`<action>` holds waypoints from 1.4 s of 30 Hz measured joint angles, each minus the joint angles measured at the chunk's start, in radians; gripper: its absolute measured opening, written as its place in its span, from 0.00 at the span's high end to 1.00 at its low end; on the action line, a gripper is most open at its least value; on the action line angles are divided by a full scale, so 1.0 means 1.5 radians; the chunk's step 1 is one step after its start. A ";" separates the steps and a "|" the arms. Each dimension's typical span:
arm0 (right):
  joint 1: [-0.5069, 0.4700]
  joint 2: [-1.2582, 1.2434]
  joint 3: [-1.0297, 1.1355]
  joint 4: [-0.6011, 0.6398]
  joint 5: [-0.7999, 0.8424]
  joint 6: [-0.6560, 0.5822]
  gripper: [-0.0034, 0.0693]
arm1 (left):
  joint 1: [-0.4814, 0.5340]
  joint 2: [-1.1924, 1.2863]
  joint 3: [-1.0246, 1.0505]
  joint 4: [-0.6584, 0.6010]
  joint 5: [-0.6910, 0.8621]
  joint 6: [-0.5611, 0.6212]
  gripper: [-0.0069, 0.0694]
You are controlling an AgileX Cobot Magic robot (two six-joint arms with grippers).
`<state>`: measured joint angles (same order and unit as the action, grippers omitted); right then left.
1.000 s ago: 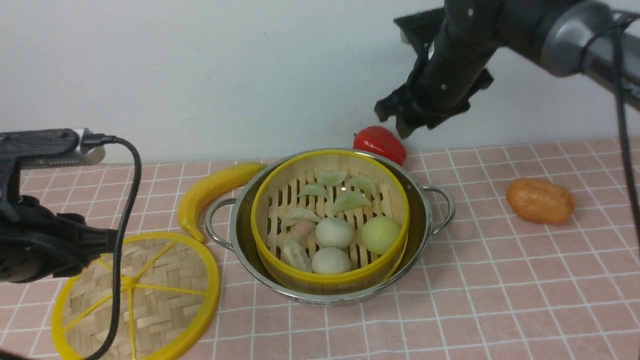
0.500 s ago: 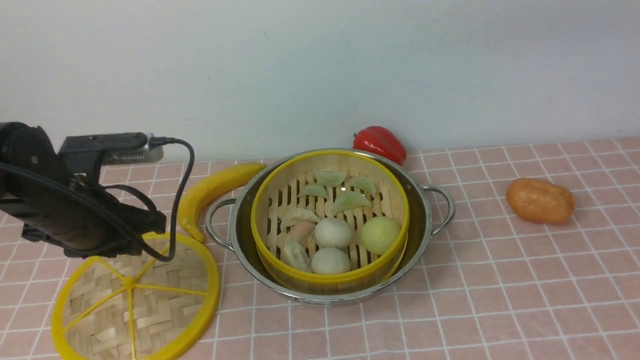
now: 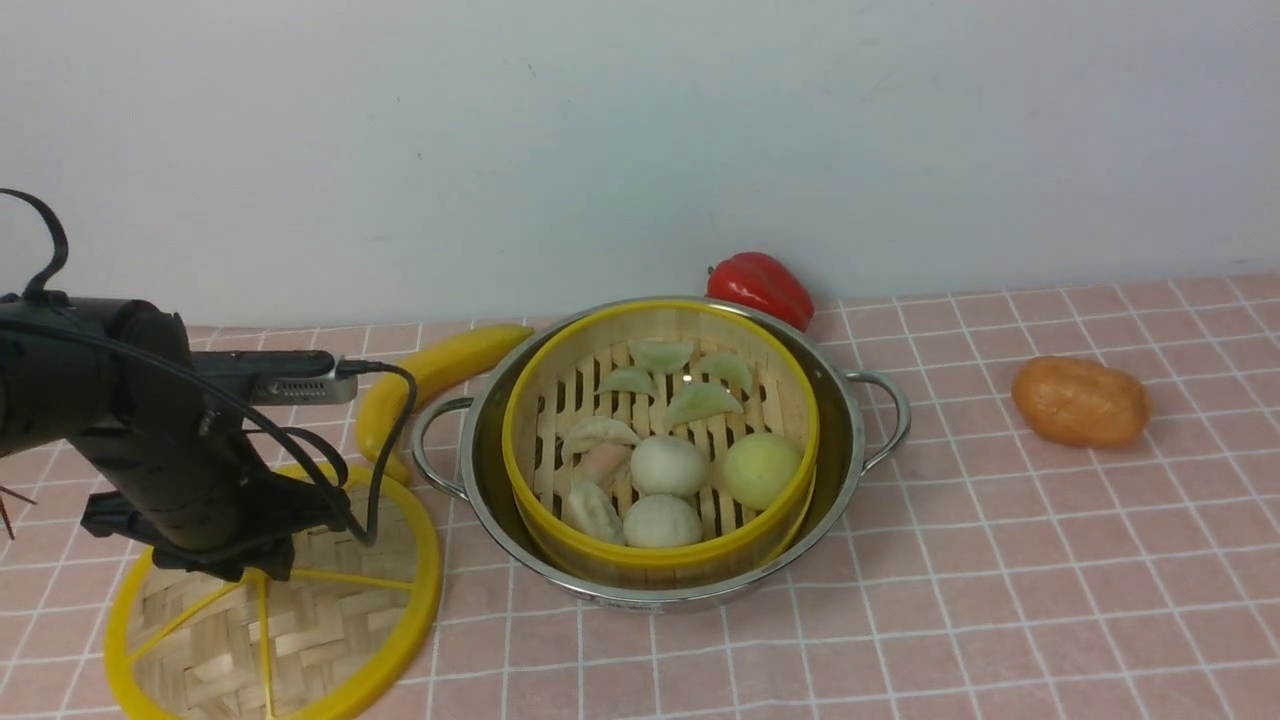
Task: Place the steamer in the pot on the pink tablecloth, and put the lid on the steamer.
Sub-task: 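Grasp the bamboo steamer lid lying on the table by its centre knob, then place the yellow bamboo steamer lid onto the steamer in the pot with the left gripper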
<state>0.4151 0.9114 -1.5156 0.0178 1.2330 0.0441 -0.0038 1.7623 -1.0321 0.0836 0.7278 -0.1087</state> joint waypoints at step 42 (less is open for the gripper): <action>0.000 -0.141 0.106 0.005 0.003 0.037 0.45 | -0.175 -0.055 -0.455 0.028 0.314 0.084 0.77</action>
<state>0.4151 0.7004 -1.3572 0.0250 1.2368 0.0994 -0.2669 1.6796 -1.7147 0.1252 1.1993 0.0171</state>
